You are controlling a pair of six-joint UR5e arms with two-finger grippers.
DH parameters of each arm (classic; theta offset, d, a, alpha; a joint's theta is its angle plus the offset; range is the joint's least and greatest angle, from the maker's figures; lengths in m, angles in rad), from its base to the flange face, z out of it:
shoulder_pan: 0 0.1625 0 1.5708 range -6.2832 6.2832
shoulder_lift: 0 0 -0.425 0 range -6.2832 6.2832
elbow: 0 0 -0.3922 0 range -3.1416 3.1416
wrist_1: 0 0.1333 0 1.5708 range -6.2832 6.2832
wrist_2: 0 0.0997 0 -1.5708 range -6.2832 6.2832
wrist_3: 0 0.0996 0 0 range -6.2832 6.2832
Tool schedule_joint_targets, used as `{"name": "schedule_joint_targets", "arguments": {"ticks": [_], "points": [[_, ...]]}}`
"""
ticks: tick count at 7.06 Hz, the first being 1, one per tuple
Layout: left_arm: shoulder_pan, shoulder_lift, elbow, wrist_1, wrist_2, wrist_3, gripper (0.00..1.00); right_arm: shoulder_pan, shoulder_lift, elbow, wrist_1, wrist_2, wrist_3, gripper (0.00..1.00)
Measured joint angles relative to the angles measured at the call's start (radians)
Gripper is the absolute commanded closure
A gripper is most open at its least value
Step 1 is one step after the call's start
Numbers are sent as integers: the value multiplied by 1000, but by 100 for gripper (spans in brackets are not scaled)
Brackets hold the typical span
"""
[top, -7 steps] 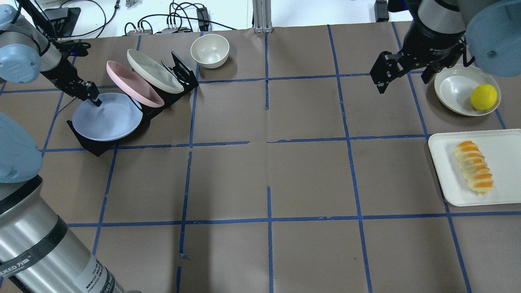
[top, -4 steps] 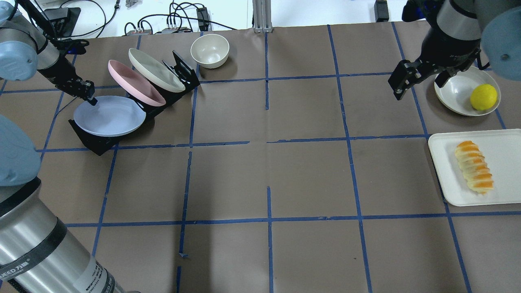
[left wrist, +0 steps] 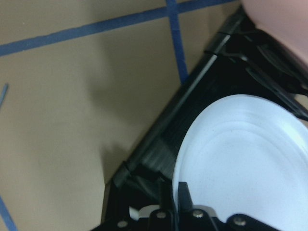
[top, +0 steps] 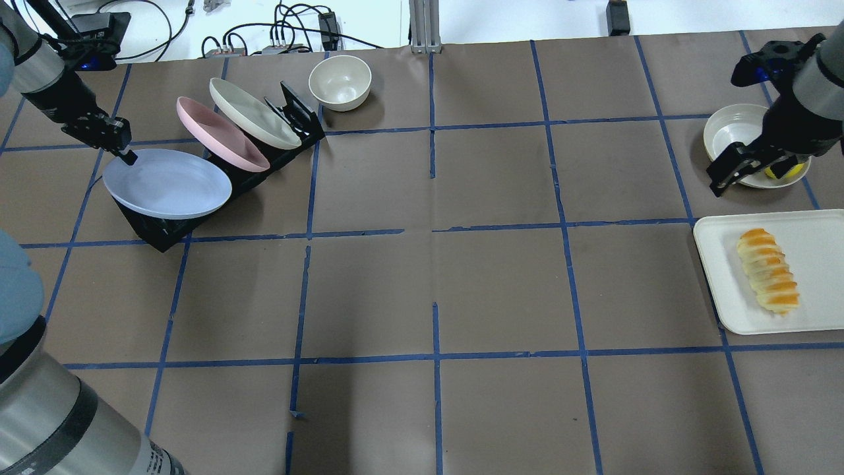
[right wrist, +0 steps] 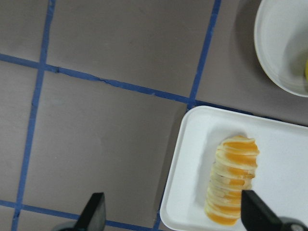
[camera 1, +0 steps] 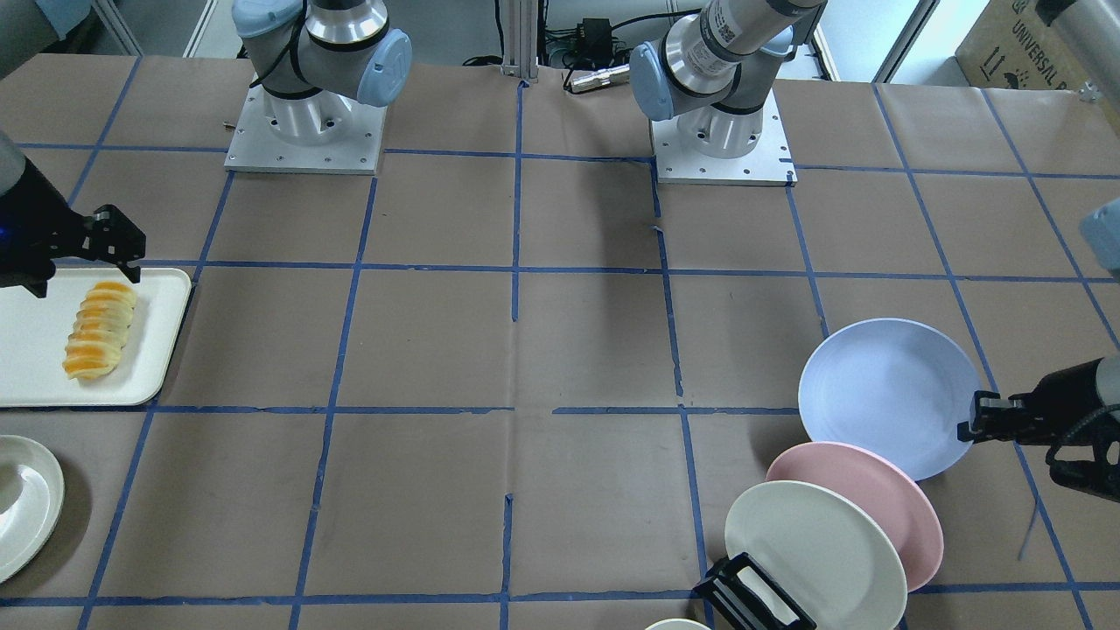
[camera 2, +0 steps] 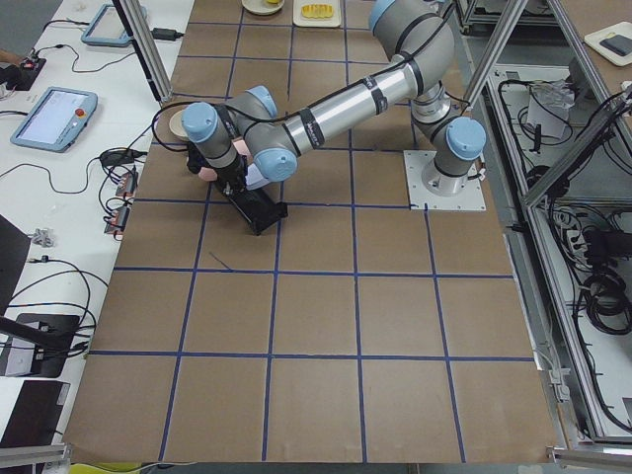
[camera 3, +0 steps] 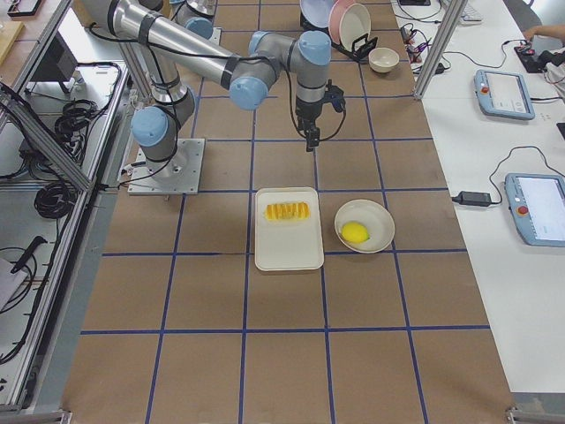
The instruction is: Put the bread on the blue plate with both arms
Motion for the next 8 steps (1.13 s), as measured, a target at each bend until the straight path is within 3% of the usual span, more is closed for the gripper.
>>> {"name": "schedule_joint_targets", "arguments": {"ticks": [2,4,6,8], "points": [[-10,83,-16,-82,2,-54,99,-132,8,48,-19,12,-78,0],[-36,195,-125,-84,-7,-167,98,-188,31,125,-103,20,-95,0],[-183,286,-249,56,-9,-390,98,-202,90,178,-194,22,-96,0],[-368,288,-286,189,-8,-686,98,-215,132,205,-261,23,-96,0]]}}
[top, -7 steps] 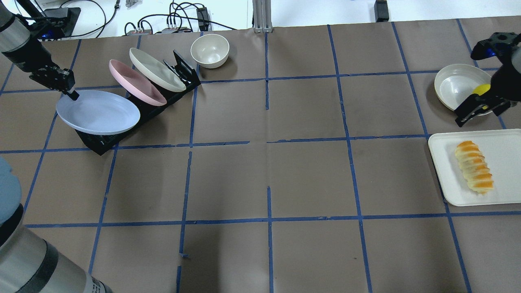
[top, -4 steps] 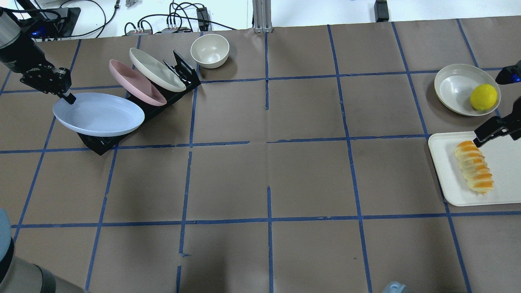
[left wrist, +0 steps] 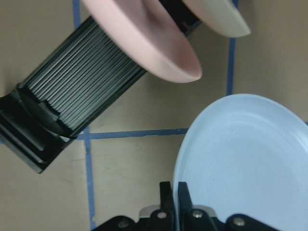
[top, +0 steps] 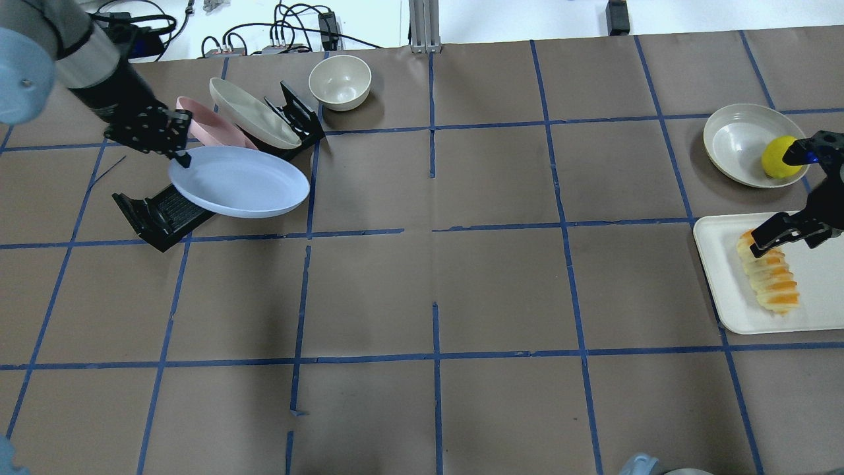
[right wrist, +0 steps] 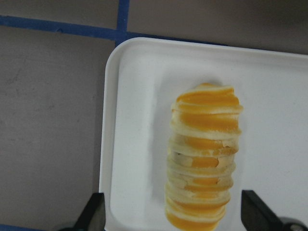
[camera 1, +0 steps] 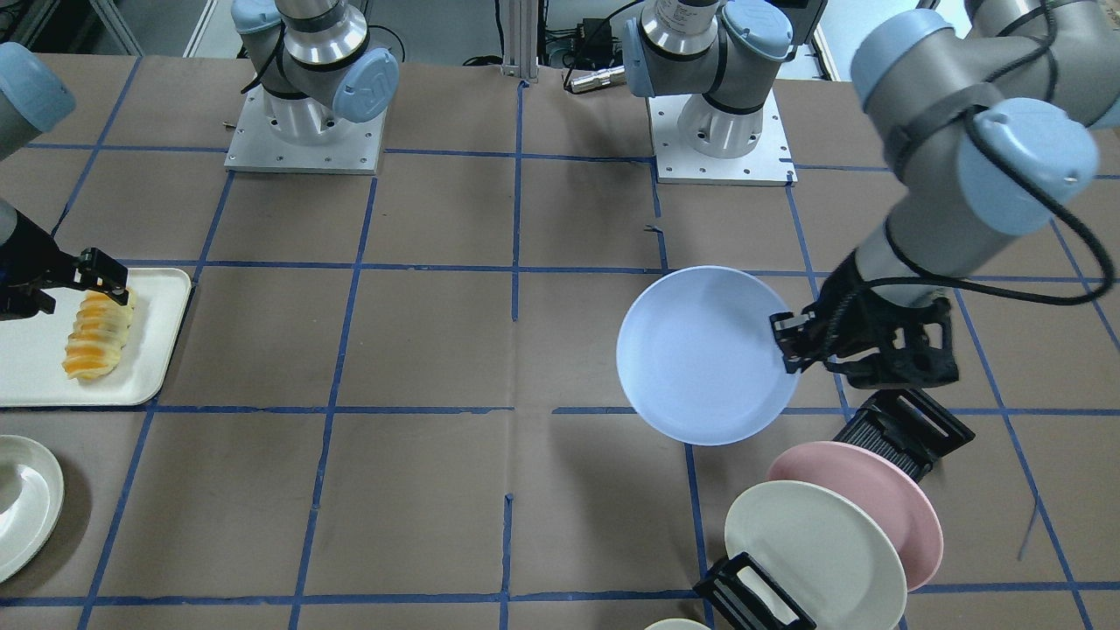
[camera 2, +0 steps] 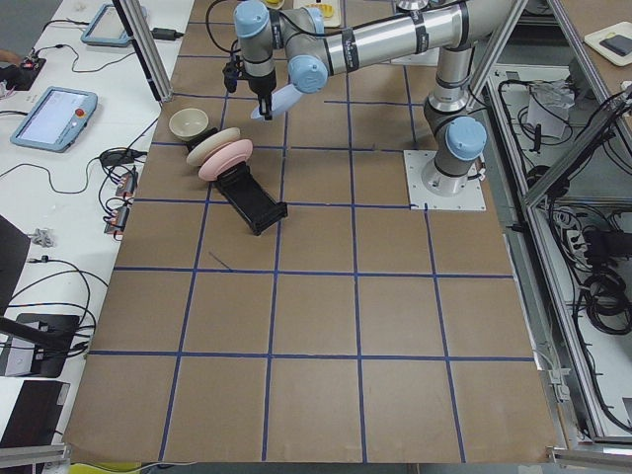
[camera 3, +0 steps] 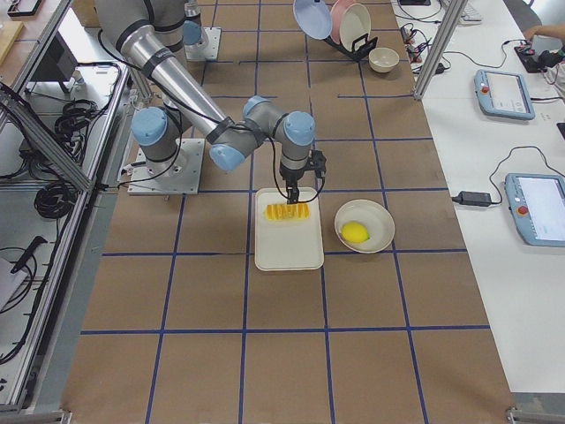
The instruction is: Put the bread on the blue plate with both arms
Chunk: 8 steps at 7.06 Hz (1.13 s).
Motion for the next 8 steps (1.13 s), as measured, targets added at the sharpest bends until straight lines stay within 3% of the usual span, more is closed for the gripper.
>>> {"name": "schedule_joint_targets", "arguments": {"ticks": [5,6,7,8], "points": [[-367,-56,-45,198,2,-520,98,-12,105,6,-129,0,0,0],[-416,-89,-67,270,5,-594,88,-12,116,7,-145,0,0,1],[-459,-116,-90,334,6,-651,10,-13,132,7,-163,0,0,1],[-486,-134,-109,367,6,-683,0,-13,149,8,-183,0,0,9]]}}
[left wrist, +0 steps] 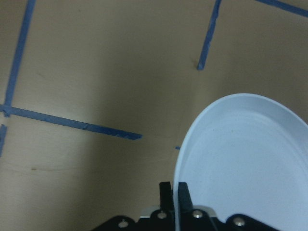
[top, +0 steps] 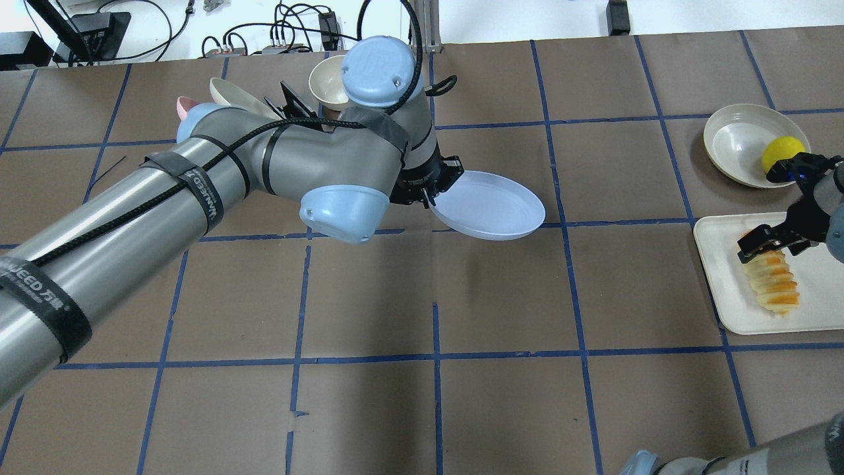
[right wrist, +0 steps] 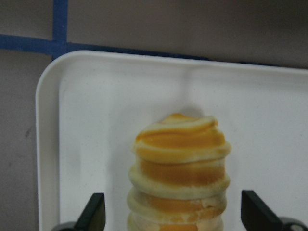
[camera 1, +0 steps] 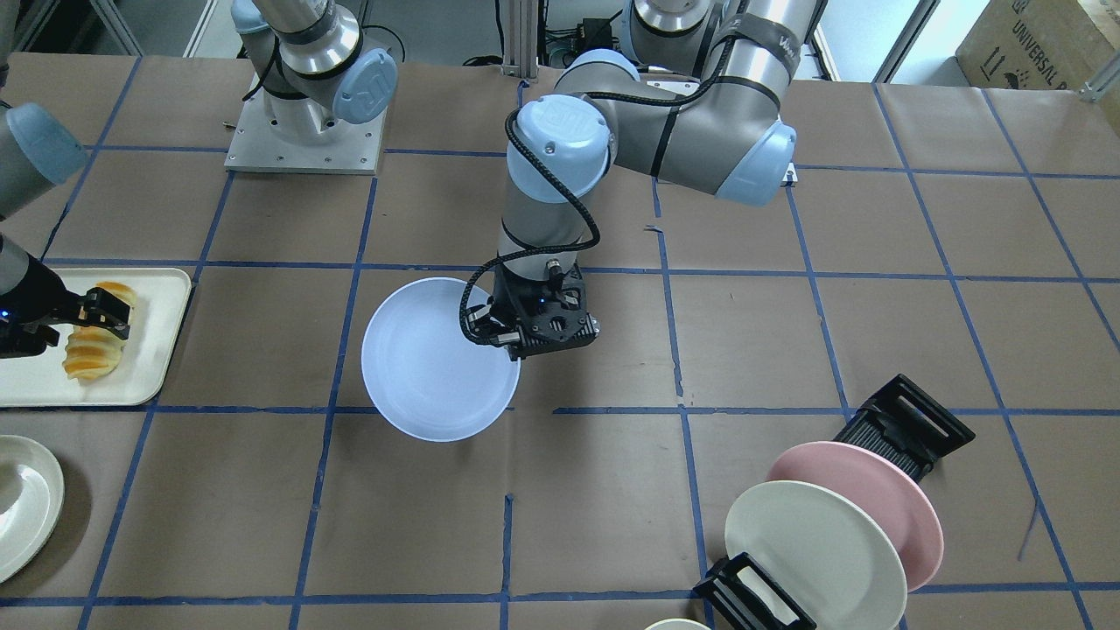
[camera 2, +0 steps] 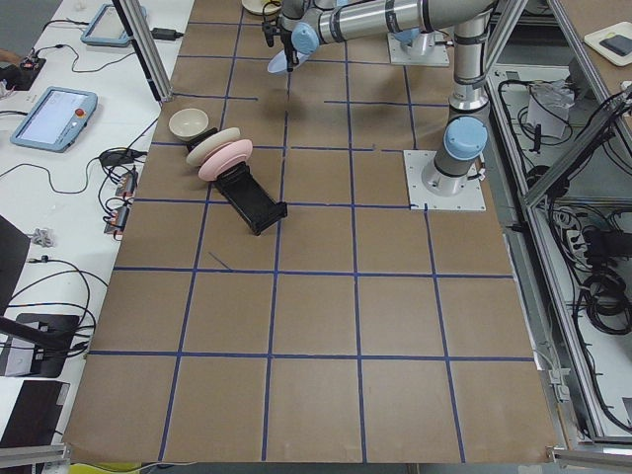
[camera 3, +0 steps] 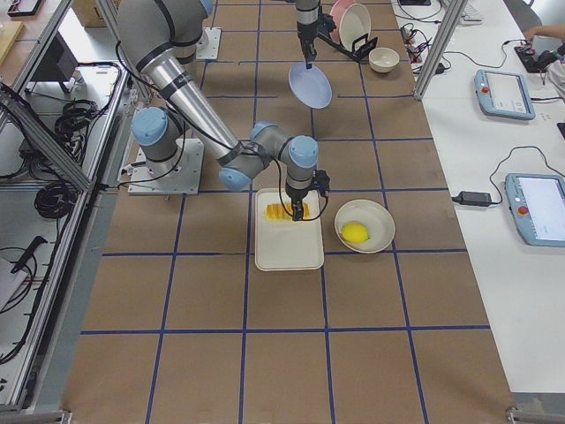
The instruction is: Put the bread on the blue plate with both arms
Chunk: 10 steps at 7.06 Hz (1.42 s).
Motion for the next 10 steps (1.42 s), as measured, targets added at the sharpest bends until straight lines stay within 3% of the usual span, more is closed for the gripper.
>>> {"name": "schedule_joint_targets", "arguments": {"ticks": [1,2,4,6,8,10], "points": [[-11,-9,-11,10,-2,-12,0,0,9,1,-9,1,1,54],[-13,-13,-15,14,-4,-12,0,0,12,1,-12,0,-1,93],[12,-10,1,10,-3,86,0,2,8,2,-11,-9,-61,95],[139,16,44,-62,-1,396,0,6,-6,-1,-2,-20,-90,95],[260,33,125,-223,0,645,0,40,-74,-14,19,-35,-90,95],[335,40,256,-462,4,748,0,130,-153,-52,89,-36,-23,93]]}}
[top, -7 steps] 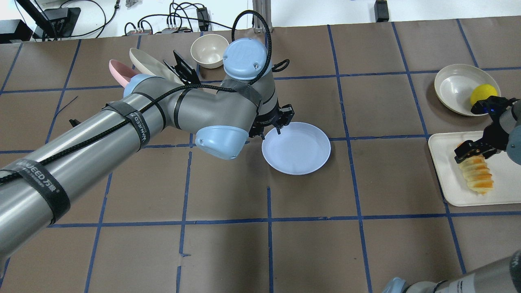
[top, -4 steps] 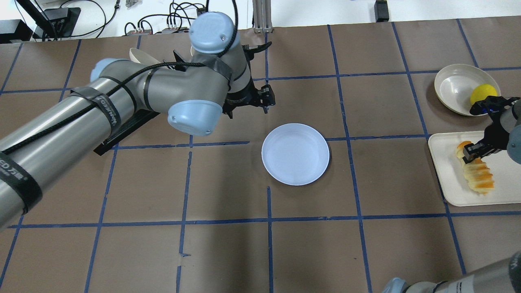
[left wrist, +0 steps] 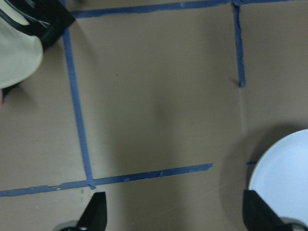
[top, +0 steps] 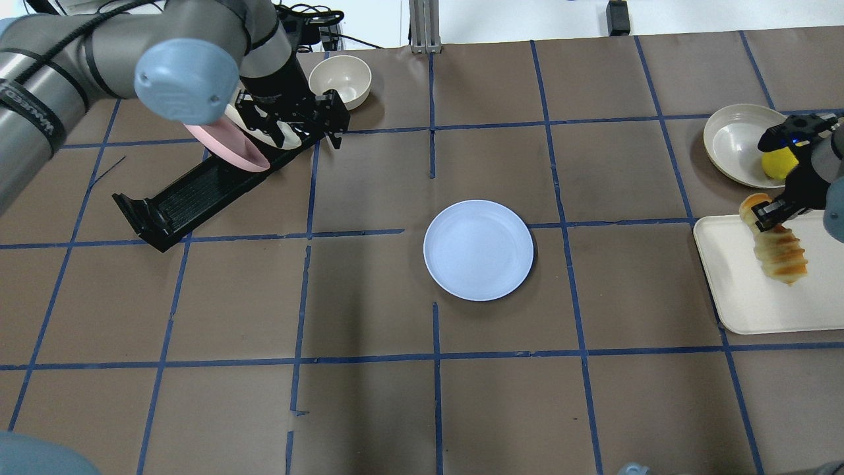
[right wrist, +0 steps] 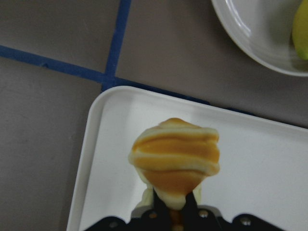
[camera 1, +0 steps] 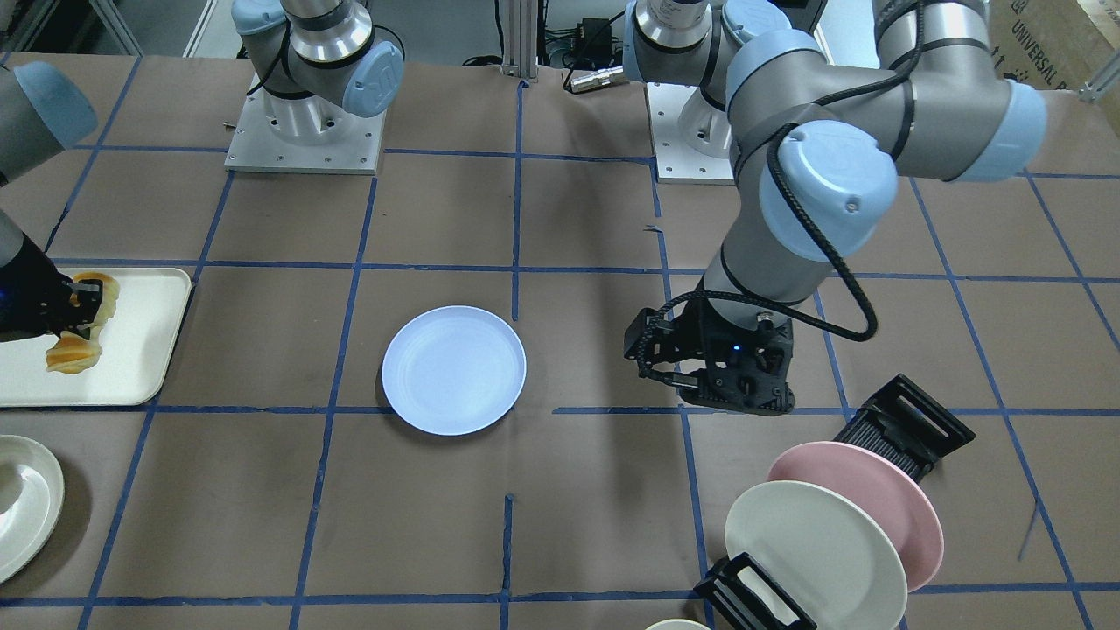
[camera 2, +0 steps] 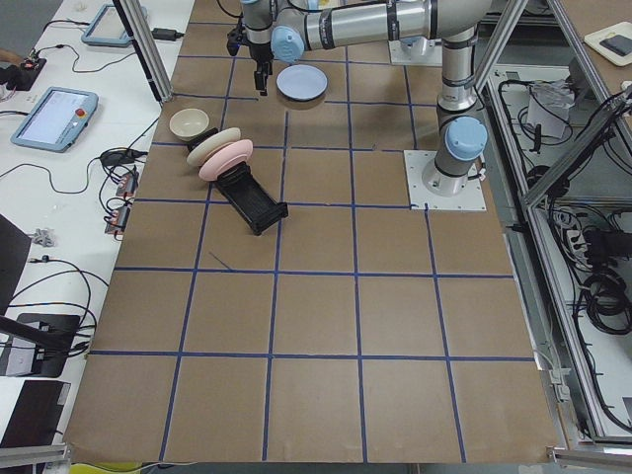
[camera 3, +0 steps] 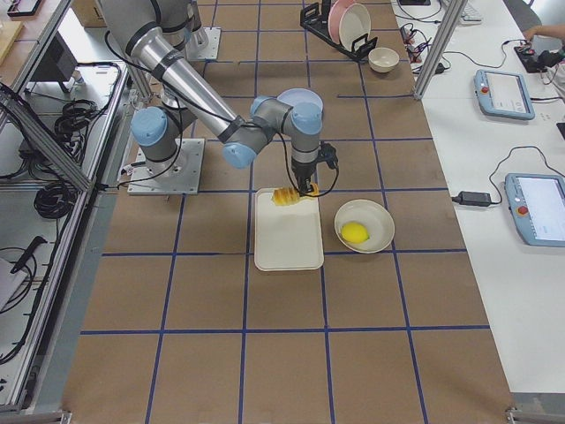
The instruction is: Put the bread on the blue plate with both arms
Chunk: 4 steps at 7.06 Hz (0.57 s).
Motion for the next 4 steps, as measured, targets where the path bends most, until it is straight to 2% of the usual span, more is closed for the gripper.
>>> {"name": "schedule_joint_targets", "arguments": {"ticks": [2,4], "points": [[52,21,127,-236,55,59,0,136,-91,-35,123,-2,200,93],[127,67,156,-332,59,80,0,310,-132,-54,204,0,459,92]]}}
